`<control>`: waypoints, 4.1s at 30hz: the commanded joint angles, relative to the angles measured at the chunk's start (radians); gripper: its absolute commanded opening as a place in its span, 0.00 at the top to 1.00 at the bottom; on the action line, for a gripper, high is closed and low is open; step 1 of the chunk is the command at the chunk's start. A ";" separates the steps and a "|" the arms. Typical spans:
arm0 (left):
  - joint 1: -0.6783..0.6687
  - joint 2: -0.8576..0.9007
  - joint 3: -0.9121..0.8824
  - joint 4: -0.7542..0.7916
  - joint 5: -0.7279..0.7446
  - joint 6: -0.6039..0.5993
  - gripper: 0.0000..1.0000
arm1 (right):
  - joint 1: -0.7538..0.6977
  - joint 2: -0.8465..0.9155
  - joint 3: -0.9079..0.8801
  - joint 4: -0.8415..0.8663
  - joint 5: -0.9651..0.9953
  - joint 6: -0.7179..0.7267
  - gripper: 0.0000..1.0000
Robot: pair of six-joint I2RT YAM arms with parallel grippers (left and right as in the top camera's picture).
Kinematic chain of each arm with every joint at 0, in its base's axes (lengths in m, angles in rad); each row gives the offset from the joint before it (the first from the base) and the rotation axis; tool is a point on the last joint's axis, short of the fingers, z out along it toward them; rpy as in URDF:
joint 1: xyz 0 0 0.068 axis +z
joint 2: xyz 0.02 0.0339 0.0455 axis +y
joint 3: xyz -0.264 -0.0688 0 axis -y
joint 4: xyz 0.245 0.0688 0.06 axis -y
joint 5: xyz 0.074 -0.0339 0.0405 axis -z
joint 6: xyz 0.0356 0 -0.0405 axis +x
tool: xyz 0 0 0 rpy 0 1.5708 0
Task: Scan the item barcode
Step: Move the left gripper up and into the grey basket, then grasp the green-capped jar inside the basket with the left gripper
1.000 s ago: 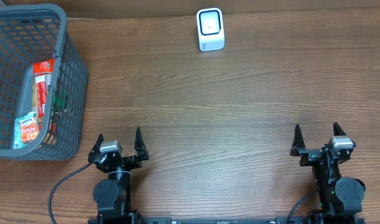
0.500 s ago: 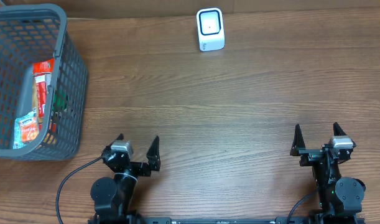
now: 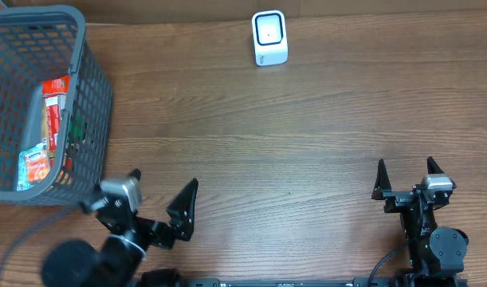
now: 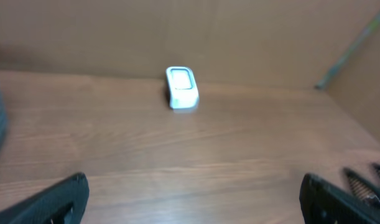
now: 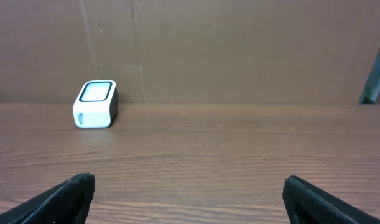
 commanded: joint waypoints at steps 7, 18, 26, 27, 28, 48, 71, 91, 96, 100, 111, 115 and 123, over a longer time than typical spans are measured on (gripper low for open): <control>-0.006 0.644 0.858 -0.603 0.120 0.162 0.00 | -0.005 -0.010 -0.011 0.006 0.000 -0.002 0.00; -0.005 0.942 1.112 -0.613 -0.132 0.067 0.00 | -0.005 -0.010 -0.011 0.006 0.000 -0.002 0.00; 0.108 1.064 1.112 -0.561 -0.365 -0.043 0.00 | -0.005 -0.010 -0.011 0.006 0.000 -0.002 0.00; 0.136 1.076 1.112 -0.549 -0.404 -0.072 0.00 | -0.005 -0.010 -0.011 0.006 0.000 -0.002 0.00; 0.161 1.087 1.112 -0.539 -0.433 -0.099 0.00 | -0.005 -0.010 -0.011 0.006 0.000 -0.002 0.00; 0.545 1.391 1.110 -0.575 -0.480 -0.186 0.00 | -0.005 -0.010 -0.011 0.006 0.000 -0.002 0.00; 0.562 1.759 1.109 -0.493 -0.307 -0.103 0.00 | -0.005 -0.010 -0.011 0.006 0.000 -0.002 0.00; 0.495 1.777 1.057 -0.422 -0.378 -0.058 0.00 | -0.005 -0.010 -0.011 0.006 0.000 -0.002 0.00; 0.473 1.777 1.001 -0.394 -0.463 -0.099 0.00 | -0.005 -0.010 -0.011 0.006 0.000 -0.002 0.00; 0.473 1.777 0.984 -0.386 -0.462 -0.100 0.00 | -0.005 -0.010 -0.011 0.006 0.000 -0.002 0.00; 0.464 1.777 0.954 -0.370 -0.431 -0.100 0.10 | -0.005 -0.010 -0.011 0.006 0.000 -0.002 0.00; 0.464 1.777 0.901 -0.340 -0.433 -0.100 0.09 | -0.005 -0.010 -0.011 0.006 0.000 -0.002 0.00; 0.466 1.776 0.847 -0.285 -0.422 -0.099 0.00 | -0.005 -0.010 -0.011 0.006 0.000 -0.002 0.00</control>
